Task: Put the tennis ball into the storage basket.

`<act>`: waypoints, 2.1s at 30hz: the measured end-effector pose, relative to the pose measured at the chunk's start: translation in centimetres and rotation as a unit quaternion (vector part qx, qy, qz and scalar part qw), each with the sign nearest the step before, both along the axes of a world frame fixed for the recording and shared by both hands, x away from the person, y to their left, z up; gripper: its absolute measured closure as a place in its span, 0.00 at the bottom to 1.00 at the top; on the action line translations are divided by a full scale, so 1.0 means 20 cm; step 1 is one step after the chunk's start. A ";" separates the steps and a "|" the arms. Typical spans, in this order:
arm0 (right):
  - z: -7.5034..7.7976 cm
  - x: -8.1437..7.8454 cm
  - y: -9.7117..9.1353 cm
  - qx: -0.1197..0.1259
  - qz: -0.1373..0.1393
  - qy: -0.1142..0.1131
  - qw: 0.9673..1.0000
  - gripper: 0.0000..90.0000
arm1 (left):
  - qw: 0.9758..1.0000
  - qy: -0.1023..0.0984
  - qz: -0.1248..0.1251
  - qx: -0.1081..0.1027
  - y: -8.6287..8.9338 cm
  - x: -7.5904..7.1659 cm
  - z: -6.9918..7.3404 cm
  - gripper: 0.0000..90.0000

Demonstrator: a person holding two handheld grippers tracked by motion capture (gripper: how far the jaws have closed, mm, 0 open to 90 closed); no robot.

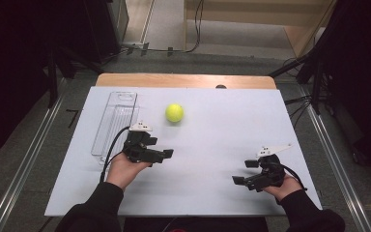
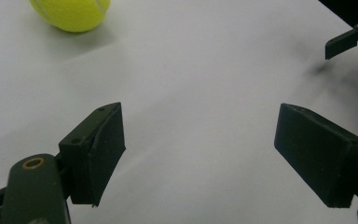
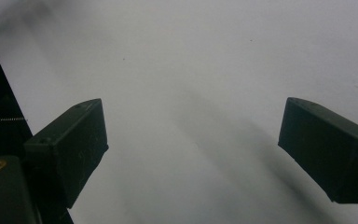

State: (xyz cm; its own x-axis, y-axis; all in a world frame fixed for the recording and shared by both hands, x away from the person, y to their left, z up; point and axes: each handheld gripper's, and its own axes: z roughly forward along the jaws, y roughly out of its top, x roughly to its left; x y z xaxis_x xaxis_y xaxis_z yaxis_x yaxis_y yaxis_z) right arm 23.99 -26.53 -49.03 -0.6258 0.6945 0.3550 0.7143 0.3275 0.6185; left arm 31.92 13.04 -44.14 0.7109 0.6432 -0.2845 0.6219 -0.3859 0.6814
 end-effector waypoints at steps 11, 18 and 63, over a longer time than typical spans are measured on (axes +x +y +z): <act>0.00 0.00 0.00 0.000 0.000 0.000 1.000 0.07 | 1.000 0.000 -0.006 0.000 -0.04 0.07 0.00 0.00; 0.00 0.00 0.00 0.001 0.001 0.000 1.000 0.07 | 1.000 0.001 0.000 0.005 -0.05 0.10 0.00 0.00; 0.00 0.00 0.00 0.005 0.001 -0.003 1.000 0.07 | 0.999 -0.003 0.022 0.032 -0.18 0.40 0.01 0.00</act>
State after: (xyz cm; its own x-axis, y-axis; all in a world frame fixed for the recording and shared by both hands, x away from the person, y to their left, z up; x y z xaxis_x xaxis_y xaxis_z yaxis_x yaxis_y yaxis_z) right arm 23.99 -26.57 -48.95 -0.6303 0.6888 0.3582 0.7091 0.3230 0.6268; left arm 39.97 9.34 -43.94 0.6829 0.6909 -0.2373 0.6351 -0.4010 0.6601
